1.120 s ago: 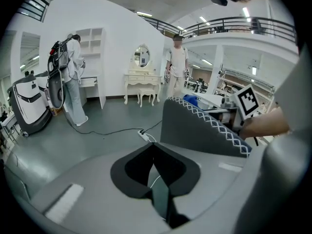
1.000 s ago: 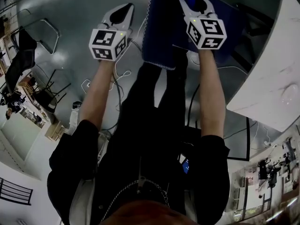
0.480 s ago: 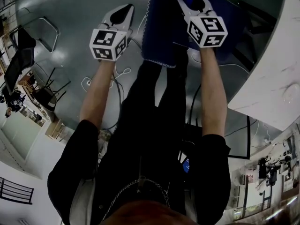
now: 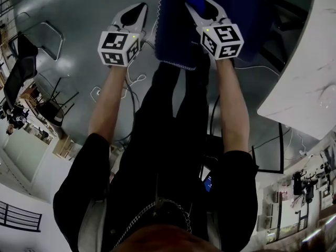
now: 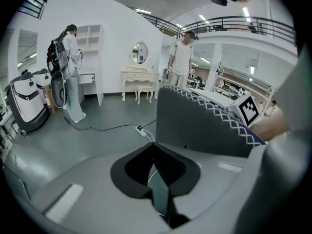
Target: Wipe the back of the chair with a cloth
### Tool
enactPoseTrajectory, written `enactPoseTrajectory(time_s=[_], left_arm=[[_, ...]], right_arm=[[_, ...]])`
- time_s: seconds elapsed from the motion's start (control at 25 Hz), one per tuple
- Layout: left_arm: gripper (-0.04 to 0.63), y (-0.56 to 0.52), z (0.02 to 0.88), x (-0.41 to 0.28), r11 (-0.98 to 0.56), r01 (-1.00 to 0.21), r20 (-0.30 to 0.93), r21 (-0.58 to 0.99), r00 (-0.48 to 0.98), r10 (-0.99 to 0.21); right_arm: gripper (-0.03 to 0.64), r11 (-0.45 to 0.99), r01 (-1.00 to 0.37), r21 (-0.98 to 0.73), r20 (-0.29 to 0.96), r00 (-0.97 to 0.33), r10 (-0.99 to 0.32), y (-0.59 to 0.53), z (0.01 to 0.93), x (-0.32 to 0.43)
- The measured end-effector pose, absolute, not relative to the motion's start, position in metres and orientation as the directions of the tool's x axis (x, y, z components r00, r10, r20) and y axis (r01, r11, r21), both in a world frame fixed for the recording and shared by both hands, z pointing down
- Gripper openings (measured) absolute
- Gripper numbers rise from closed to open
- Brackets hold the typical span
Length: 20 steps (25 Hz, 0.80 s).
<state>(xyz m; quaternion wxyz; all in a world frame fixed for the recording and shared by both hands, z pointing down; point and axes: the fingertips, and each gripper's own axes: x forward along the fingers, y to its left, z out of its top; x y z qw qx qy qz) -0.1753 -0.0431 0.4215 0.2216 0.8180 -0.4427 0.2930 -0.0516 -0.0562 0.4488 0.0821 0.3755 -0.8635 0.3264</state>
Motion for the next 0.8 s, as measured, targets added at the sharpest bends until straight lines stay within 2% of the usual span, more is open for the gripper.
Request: enactPoseTrajectory(time_s=[0.52, 0.8], left_arm=[[0.011, -0.021, 0.426, -0.180, -0.516, -0.850, 0.684, 0.102, 0.437, -0.584], [0.009, -0.013, 0.427, -0.185, -0.512, -0.853, 0.687, 0.100, 0.432, -0.584]], right_arm=[[0.150, 0.486, -0.675, -0.555, 0.424, -0.732, -0.533, 0.020, 0.460, -0.062], [0.152, 0.557, -0.628, -0.544, 0.460, -0.778, -0.428, 0.079, 0.463, -0.068]])
